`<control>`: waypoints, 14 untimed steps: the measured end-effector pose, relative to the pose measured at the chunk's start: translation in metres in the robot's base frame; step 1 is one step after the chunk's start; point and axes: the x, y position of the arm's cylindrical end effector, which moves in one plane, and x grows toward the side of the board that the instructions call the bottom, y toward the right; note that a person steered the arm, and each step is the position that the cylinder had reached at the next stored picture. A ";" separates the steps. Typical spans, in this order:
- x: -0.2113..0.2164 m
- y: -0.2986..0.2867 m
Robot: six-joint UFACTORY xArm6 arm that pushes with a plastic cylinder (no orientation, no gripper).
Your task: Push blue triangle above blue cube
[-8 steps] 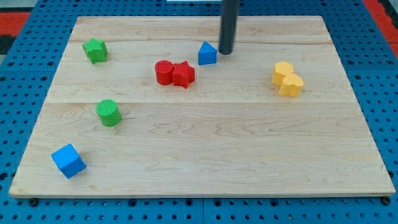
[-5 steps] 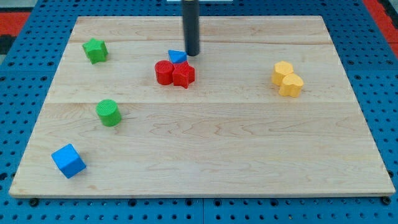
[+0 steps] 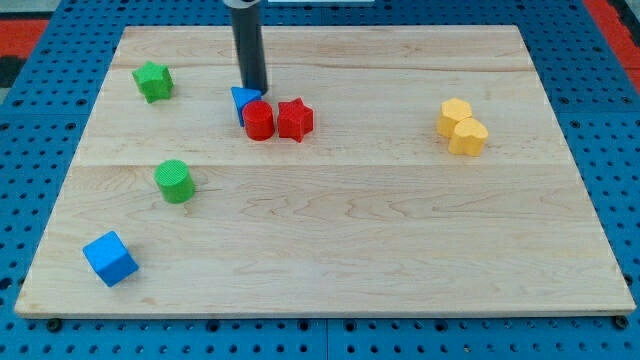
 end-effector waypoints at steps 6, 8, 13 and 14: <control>0.036 0.005; 0.086 -0.009; 0.091 -0.038; 0.115 -0.056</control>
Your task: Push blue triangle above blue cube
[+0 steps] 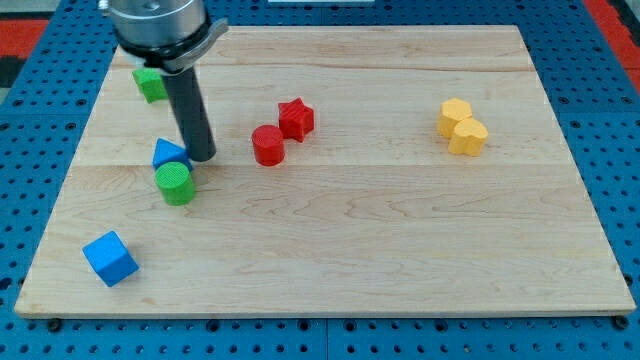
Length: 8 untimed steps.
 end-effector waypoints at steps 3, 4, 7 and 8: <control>-0.020 -0.091; -0.016 -0.105; 0.002 -0.049; 0.009 -0.041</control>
